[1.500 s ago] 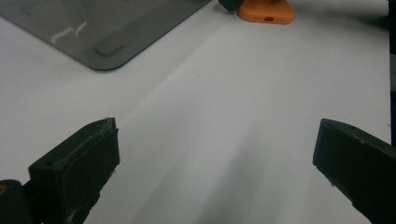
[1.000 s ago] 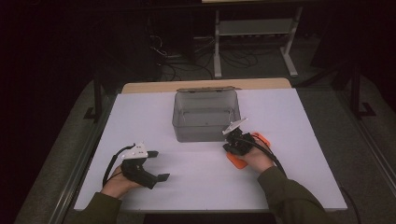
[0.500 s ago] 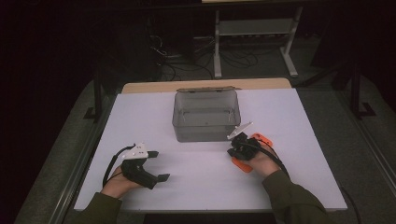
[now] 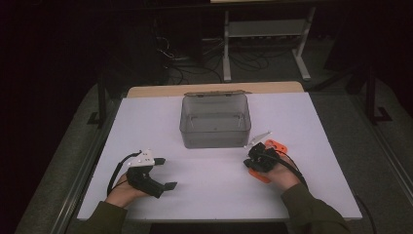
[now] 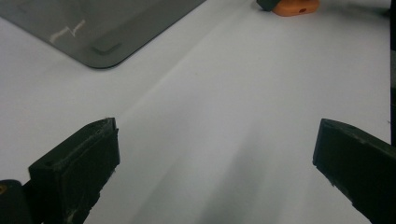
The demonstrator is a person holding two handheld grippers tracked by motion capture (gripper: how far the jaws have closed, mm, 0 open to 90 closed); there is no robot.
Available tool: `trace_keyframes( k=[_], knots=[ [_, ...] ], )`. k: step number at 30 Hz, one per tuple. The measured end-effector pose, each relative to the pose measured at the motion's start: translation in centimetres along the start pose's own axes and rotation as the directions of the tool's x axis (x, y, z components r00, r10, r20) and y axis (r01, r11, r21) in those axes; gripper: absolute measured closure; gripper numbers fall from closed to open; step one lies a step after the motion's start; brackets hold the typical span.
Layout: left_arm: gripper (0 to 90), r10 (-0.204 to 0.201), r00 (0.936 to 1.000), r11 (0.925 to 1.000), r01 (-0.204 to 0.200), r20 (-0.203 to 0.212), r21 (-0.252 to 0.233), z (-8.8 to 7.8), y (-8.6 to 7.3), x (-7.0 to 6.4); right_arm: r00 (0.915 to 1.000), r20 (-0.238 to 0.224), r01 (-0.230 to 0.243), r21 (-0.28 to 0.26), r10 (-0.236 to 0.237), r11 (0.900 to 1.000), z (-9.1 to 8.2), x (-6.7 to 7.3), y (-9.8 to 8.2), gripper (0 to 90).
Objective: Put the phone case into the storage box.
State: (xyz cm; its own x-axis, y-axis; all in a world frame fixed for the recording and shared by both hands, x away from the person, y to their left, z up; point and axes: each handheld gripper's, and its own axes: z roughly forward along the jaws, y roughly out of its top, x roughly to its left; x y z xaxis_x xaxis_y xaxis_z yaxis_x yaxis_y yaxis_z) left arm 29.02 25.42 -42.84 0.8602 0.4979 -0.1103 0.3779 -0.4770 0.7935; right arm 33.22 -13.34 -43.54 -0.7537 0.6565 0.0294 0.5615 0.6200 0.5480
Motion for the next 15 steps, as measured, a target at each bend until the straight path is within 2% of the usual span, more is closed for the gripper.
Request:
trace_keyframes(
  k=[15],
  knots=[
    [0.0,0.004,1.0000,1.0000,-0.004,-0.003,0.008,0.0,-0.1,0.0,0.9993,0.025,-0.027,0.010,0.027,1.000,-1.7,-0.3,-2.4,89.0]
  ],
)
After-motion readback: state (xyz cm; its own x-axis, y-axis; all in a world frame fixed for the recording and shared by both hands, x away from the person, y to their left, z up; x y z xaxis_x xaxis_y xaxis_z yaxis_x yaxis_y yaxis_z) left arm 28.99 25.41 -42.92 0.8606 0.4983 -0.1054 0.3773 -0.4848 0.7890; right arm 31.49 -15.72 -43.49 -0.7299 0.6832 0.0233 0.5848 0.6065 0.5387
